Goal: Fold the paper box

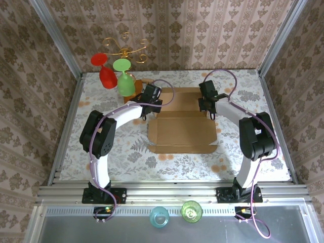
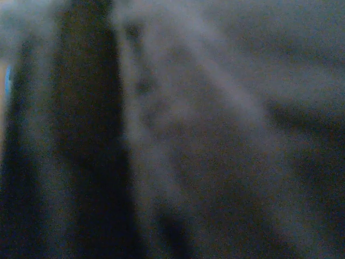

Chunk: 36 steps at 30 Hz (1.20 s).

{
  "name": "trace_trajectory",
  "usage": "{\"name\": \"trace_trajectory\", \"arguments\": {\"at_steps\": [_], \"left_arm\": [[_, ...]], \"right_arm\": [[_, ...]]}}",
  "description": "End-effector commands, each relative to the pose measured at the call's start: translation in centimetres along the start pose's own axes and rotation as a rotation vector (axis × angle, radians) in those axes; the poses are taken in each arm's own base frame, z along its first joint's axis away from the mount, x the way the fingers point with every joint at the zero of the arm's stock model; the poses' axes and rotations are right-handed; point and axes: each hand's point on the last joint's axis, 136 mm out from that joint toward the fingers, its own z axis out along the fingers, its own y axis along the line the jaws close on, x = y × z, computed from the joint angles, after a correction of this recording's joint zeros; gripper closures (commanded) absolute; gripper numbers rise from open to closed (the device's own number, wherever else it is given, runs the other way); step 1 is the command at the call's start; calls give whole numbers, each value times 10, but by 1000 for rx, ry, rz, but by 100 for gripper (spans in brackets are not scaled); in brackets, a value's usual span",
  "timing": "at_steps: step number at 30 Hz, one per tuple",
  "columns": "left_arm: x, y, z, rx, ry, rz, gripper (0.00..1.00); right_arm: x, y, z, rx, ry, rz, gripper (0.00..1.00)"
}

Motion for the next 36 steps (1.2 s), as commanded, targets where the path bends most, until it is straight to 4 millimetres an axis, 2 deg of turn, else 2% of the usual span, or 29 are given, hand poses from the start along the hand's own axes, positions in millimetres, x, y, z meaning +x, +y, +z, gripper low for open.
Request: {"name": "trace_trajectory", "arguments": {"at_steps": [1, 6, 7, 9, 11, 13, 15, 20, 25, 30, 34, 35, 36], "left_arm": [[24, 3, 7, -45, 108, 0, 100], [28, 6, 9, -74, 128, -31, 100], [27, 3, 10, -62, 125, -33, 97], [26, -1, 11, -43, 124, -28, 82], [24, -4, 12, -21, 120, -27, 73], [22, -5, 14, 3, 121, -29, 66], [19, -4, 16, 17, 122, -28, 64], [18, -4, 23, 38, 139, -16, 72], [18, -7, 26, 27, 156, 7, 99], [17, -5, 20, -66, 163, 61, 100], [17, -12, 16, -59, 157, 66, 100], [16, -14, 14, -56, 158, 63, 98], [14, -16, 12, -51, 156, 59, 87]], "right_arm": [[14, -2, 1, 75, 79, 11, 100], [24, -5, -4, 99, 144, 43, 100], [26, -4, -4, 95, 158, 40, 100], [29, -1, -4, 78, 180, 29, 100], [30, 2, -4, 56, 195, 11, 100], [31, 6, -5, 27, 211, 0, 100], [32, 8, -6, 5, 225, -2, 100], [32, 9, -6, -34, 251, -2, 100], [32, 12, -9, -66, 269, -1, 100], [34, 13, -16, -84, 298, 0, 100], [36, 10, -19, -95, 319, 12, 100], [38, 9, -20, -96, 325, 16, 100], [38, 8, -21, -99, 330, 25, 100]]}}
